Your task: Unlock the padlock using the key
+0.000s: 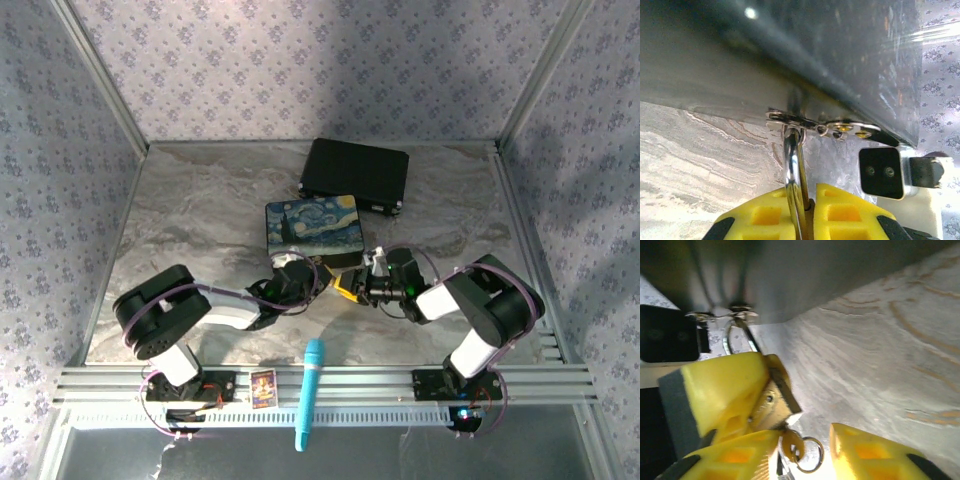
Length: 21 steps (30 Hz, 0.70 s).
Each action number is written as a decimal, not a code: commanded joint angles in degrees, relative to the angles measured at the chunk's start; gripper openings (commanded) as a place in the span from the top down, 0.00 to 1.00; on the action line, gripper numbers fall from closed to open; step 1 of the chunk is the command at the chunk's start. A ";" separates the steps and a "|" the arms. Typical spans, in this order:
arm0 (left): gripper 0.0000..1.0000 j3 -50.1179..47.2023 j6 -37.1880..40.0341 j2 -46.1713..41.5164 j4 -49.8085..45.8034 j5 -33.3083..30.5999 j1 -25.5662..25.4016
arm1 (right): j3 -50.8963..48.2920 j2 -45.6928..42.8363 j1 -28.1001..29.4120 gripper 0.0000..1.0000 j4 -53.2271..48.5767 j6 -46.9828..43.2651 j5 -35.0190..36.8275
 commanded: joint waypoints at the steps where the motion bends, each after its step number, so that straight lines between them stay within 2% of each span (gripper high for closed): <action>1: 1.00 0.74 -3.15 -0.31 -5.15 10.33 -2.70 | 1.69 -4.69 0.50 0.57 -0.17 -4.00 5.20; 3: 1.00 0.69 -3.85 -0.26 -7.38 10.27 -1.48 | 0.48 -7.07 0.11 0.56 -6.08 -6.53 6.51; 11: 1.00 0.62 -5.75 2.83 -6.23 10.76 -0.07 | -1.85 -13.02 -0.77 0.50 -21.65 -12.95 8.64; 16: 1.00 1.66 -5.41 2.49 -10.49 9.72 0.02 | -3.35 -17.40 -2.97 0.45 -27.29 -16.55 9.62; 19: 1.00 1.86 -5.24 1.92 -12.20 9.38 0.02 | 1.63 -24.23 -0.19 0.39 -43.39 -29.19 15.78; 21: 1.00 2.06 -4.94 1.40 -13.79 9.19 0.02 | 6.09 -28.79 3.94 0.36 -55.62 -38.47 26.40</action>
